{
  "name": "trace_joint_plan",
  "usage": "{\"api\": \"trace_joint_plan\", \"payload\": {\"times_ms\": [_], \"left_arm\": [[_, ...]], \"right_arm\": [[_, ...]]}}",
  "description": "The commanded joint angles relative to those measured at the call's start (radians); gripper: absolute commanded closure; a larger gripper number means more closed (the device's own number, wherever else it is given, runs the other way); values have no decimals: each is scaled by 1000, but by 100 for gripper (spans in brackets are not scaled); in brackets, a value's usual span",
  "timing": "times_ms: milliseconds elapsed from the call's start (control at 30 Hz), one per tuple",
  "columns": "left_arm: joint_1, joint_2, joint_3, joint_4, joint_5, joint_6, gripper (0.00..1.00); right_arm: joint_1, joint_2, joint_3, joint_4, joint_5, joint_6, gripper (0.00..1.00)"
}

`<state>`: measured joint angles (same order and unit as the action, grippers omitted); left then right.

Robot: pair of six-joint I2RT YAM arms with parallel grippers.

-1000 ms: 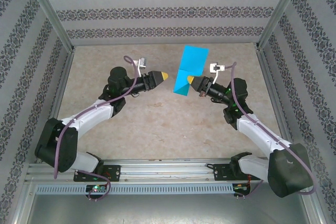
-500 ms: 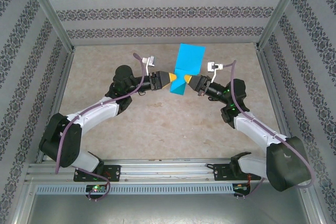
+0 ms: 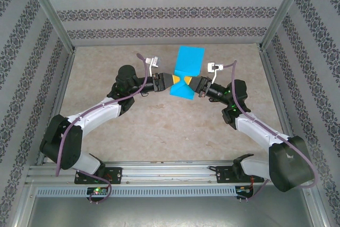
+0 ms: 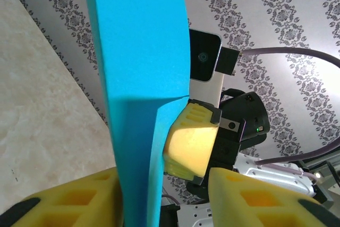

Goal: Fold a paper plane with a square sheet of paper (fold left side to right side)
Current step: Turn over the paper at the center of the table.

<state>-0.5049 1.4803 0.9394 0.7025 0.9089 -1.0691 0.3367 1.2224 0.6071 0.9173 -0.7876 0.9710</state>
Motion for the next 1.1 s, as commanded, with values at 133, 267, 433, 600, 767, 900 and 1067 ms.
{"api": "trace_joint_plan", "payload": {"times_ms": [133, 267, 433, 600, 767, 900, 1067], "left_arm": [[-11, -1, 25, -19, -18, 40, 79], [-11, -3, 28, -27, -24, 47, 89], [-10, -9, 37, -80, -27, 85, 96], [-9, -29, 54, -224, -53, 172, 99], [-10, -81, 64, -426, -126, 305, 100], [-11, -142, 76, -613, -243, 425, 100], [-42, -200, 147, -924, -455, 604, 100]], "right_arm": [[0, -18, -2, 42, -11, 0, 84], [-20, -43, -20, 15, -1, -9, 76], [-55, -87, -54, -47, 15, -33, 64], [-91, -149, -74, -242, 60, -116, 52], [-123, -223, -76, -504, 152, -232, 41], [-159, -249, -62, -695, 196, -317, 31], [-218, -264, -98, -751, 230, -313, 15]]}}
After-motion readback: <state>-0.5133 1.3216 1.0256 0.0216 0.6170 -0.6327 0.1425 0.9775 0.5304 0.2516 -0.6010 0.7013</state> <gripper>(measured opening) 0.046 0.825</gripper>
